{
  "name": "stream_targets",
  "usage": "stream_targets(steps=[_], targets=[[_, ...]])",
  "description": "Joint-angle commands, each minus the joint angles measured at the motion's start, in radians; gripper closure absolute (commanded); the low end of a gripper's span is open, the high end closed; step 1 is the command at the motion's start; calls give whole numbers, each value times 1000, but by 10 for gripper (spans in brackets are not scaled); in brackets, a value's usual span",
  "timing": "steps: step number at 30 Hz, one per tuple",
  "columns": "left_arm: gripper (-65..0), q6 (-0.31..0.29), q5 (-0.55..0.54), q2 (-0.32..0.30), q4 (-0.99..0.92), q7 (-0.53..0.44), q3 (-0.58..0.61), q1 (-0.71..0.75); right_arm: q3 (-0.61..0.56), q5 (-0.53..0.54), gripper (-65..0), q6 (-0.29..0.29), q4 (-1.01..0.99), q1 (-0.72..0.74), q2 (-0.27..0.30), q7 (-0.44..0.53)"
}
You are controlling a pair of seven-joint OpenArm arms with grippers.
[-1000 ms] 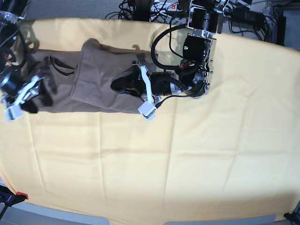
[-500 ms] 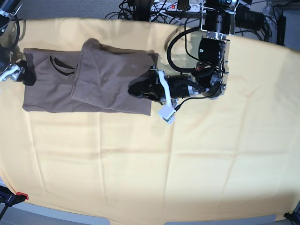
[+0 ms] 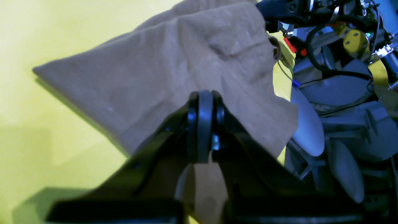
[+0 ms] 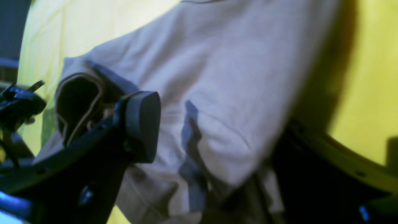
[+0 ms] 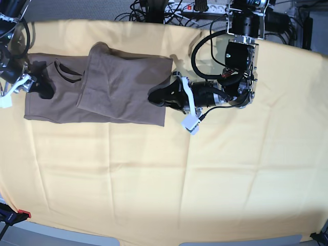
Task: Fold the T-shirt properly
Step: 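Press the folded end down with the left gripper and release, then grasp the other strip end with the right gripper and lift it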
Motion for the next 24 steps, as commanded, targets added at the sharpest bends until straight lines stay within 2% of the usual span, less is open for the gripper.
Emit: stream_targets(steps=[1, 3, 5, 6, 13, 18, 21, 24], targets=[[0, -9, -27, 0, 18, -18, 1, -19, -2, -32, -398, -10, 4, -2, 15, -39], [0, -9, -27, 0, 18, -18, 1, -19, 1, -32, -267, -10, 5, 4, 21, -39], [0, -9, -27, 0, 18, -18, 1, -20, 2, -32, -69, -10, 5, 12, 34, -39], [0, -9, -27, 0, 18, -18, 1, -19, 2, -31, 0, -10, 6, 12, 43, -38], [0, -9, -27, -8, 18, -18, 1, -20, 29, -32, 0, -10, 6, 14, 124, -35], [0, -9, -27, -27, 18, -18, 1, -19, 138, -32, 0, -10, 13, 14, 179, -39], [0, -9, -27, -42, 18, -18, 1, -19, 216, -27, 0, -10, 57, 14, 181, -76], [0, -9, -26, -48, 18, -18, 1, -19, 261, 90, 0, -10, 128, 10, 170, -173]])
